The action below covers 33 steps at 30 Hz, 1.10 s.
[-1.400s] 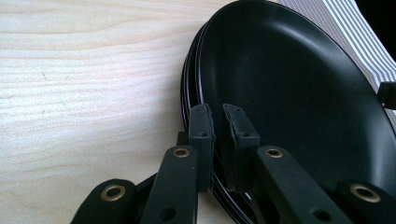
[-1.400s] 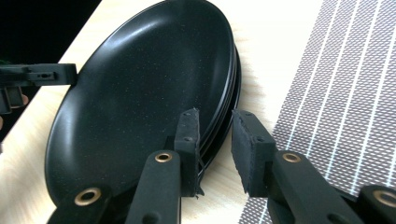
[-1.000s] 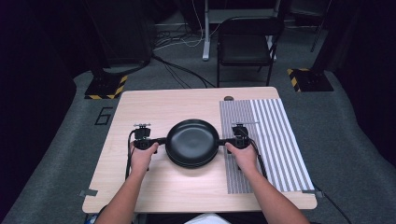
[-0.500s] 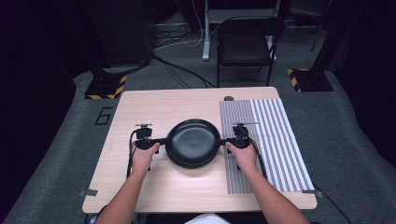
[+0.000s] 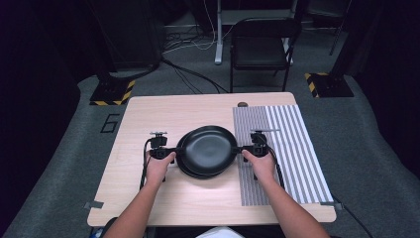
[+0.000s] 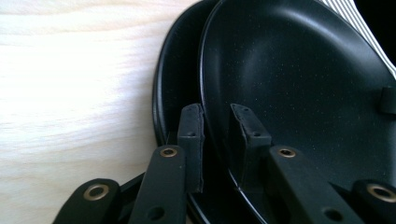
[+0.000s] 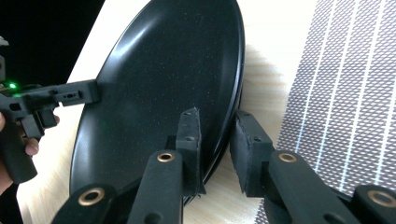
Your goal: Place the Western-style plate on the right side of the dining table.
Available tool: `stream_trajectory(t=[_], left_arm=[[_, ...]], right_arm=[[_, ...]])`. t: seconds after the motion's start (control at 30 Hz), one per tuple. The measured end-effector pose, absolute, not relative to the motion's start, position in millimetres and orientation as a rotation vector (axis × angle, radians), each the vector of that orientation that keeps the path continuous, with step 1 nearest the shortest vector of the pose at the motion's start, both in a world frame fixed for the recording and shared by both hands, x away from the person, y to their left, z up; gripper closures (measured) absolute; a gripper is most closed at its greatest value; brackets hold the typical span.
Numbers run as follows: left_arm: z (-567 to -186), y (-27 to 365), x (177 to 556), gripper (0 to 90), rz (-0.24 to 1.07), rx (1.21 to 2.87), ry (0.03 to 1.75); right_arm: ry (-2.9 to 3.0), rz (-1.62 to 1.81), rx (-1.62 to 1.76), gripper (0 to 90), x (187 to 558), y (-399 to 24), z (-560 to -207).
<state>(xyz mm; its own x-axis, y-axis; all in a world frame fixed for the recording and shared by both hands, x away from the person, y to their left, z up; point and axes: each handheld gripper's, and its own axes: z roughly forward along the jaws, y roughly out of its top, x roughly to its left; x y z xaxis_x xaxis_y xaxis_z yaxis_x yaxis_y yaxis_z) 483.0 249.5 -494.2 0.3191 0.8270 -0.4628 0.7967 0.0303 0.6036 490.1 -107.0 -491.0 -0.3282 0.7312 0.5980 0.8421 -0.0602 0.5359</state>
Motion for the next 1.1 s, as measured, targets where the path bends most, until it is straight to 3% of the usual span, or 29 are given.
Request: stream_trajectory(t=[0.3,1.1], left_arm=[[-498,241,484,70.4,0.052,1.735,1.455],[-507,241,479,71.5,0.082,1.636,1.444]], right_arm=[[-2.061,-1.346,-1.761,74.3,492,-110,-488],[-2.003,-1.361,-1.738,71.4,486,-107,-498]])
